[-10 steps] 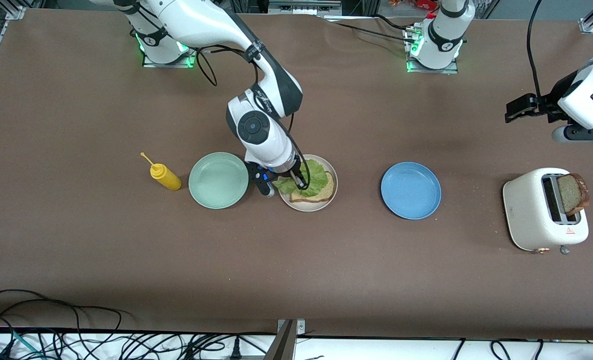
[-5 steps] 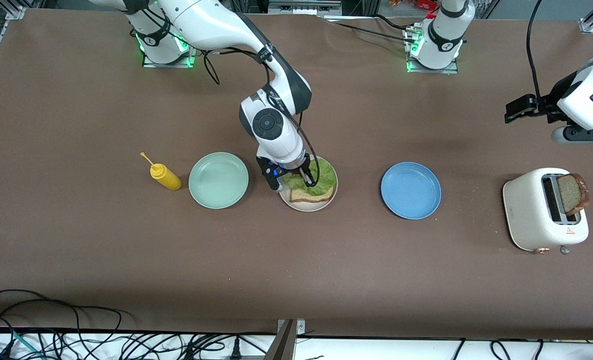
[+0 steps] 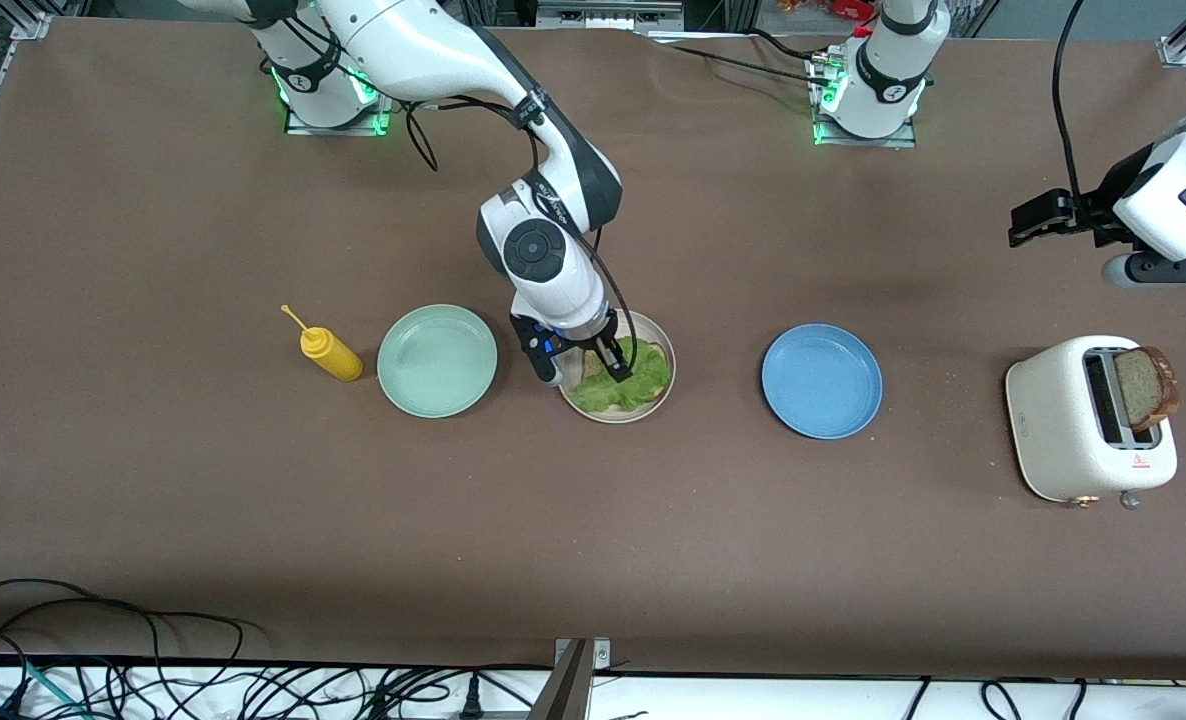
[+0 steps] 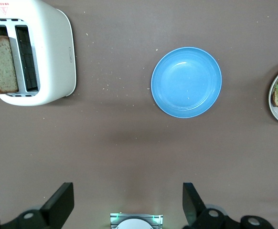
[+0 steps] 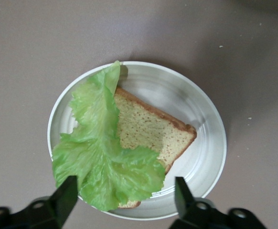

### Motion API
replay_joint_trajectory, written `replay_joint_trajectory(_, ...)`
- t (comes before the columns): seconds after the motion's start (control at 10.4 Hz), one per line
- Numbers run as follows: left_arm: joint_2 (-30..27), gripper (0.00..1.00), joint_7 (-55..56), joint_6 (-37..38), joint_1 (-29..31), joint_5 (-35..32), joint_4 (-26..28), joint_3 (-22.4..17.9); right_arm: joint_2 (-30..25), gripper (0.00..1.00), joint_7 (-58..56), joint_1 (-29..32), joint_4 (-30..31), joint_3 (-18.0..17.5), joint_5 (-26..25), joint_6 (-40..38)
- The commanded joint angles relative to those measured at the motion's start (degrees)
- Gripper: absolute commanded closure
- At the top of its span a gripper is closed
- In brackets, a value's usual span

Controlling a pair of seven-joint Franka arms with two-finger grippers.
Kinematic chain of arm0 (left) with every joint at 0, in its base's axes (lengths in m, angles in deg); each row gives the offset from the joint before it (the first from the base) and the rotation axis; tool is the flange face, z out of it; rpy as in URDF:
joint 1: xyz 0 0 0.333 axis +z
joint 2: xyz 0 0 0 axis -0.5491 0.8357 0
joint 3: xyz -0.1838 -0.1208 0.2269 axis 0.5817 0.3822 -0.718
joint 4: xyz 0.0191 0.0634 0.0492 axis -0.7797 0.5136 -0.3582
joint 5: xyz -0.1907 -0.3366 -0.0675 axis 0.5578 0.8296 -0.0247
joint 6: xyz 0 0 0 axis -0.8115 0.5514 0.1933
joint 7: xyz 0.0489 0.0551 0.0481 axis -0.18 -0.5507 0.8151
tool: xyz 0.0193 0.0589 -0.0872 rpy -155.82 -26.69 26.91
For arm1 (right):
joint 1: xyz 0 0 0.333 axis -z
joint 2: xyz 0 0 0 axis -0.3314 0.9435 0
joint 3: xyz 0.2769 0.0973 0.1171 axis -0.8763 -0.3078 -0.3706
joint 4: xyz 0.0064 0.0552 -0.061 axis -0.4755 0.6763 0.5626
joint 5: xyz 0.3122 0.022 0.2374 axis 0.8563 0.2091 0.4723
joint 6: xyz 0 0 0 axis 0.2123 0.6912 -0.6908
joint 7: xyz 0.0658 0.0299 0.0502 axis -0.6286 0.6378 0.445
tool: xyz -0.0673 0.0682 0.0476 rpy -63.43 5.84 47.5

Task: Make sandwich on beige plate with both arms
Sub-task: 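Move the right gripper back toward the yellow mustard bottle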

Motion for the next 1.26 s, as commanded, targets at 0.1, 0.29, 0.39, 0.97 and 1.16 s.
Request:
replay_joint_trajectory(0.1,0.22,0.00,-0.36,0.11,0.14,0.40,-0.76,0.05,-2.07,0.00,-3.10,-0.08,-0.43,2.77,-2.86,-4.42)
replay_joint_trajectory(0.29,0.22,0.00,-0.36,0.02,0.14,0.40,-0.76,0.05,-4.62,0.00,-11.43,-0.08,-0.34,4.97,-4.64,-9.43)
replay_joint_trajectory(0.39,0.31,0.00,-0.36,0.02,0.14,0.31,-0.76,0.05,-5.93,0.00,-15.74,-0.08,-0.43,6.81,-4.73,-12.15)
replay_joint_trajectory(0.97,0.84,0.00,-0.45,0.02,0.32,-1.00,-0.76,-0.04,-13.58,0.00,-46.22,-0.17,0.01,19.99,-4.73,-29.30)
replay_joint_trajectory(1.16,1.36,0.00,-0.45,-0.24,0.32,-4.07,-0.76,-0.04,-14.91,0.00,-60.26,-0.08,0.01,25.87,-4.38,-32.56)
